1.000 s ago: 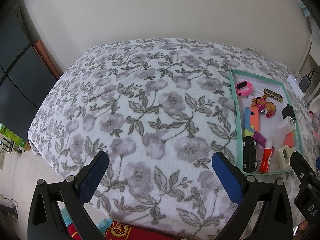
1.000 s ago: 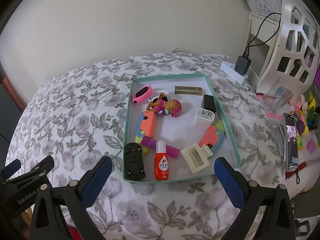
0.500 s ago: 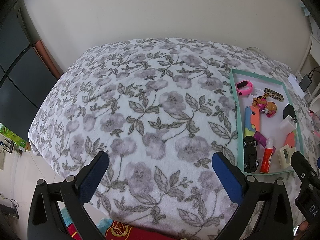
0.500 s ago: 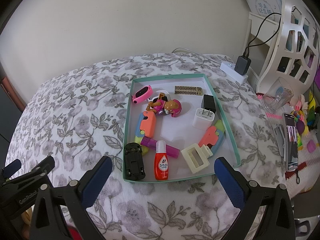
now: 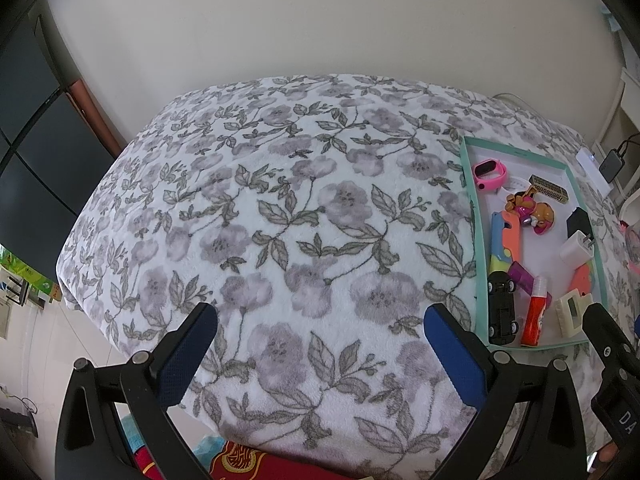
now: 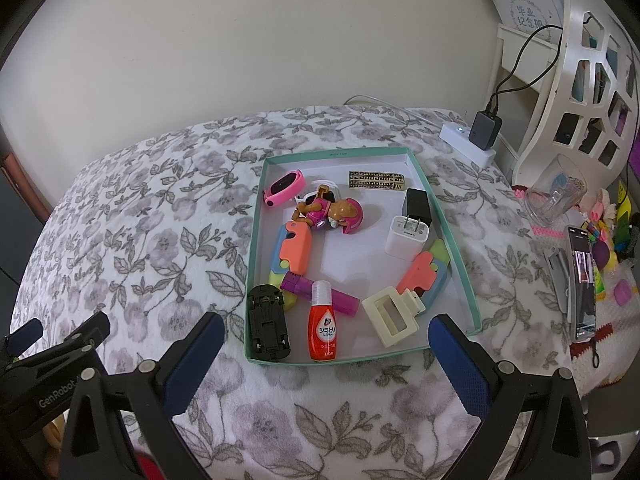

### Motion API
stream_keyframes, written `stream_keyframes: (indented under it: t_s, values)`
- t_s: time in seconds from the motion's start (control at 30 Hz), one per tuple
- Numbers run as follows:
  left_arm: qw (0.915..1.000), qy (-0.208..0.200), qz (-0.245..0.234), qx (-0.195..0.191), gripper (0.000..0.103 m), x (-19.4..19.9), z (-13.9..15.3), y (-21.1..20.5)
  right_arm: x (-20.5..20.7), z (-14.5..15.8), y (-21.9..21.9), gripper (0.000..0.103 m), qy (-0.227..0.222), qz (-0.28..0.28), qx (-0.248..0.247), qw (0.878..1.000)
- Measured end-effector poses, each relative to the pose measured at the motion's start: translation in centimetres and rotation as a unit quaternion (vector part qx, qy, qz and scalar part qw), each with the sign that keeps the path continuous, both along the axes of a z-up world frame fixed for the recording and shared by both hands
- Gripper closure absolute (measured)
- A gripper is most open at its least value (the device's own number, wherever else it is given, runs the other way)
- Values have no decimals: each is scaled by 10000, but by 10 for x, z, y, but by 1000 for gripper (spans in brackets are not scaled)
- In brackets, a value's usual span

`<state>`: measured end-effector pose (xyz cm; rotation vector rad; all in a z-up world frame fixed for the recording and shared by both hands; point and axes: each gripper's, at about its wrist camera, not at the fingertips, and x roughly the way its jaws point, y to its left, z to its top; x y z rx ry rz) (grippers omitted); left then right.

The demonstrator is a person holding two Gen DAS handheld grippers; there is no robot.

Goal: Organize rigid objects

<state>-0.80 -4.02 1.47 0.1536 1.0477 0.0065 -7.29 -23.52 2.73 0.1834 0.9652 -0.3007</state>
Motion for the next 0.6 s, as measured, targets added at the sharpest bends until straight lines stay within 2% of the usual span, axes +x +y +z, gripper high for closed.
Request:
stream_keyframes:
  t_s: [0.6]
  values:
    - [10000,-29,-53,-48,0,-3,-1,-3,0,0,-1,0,9,-4,1,10000]
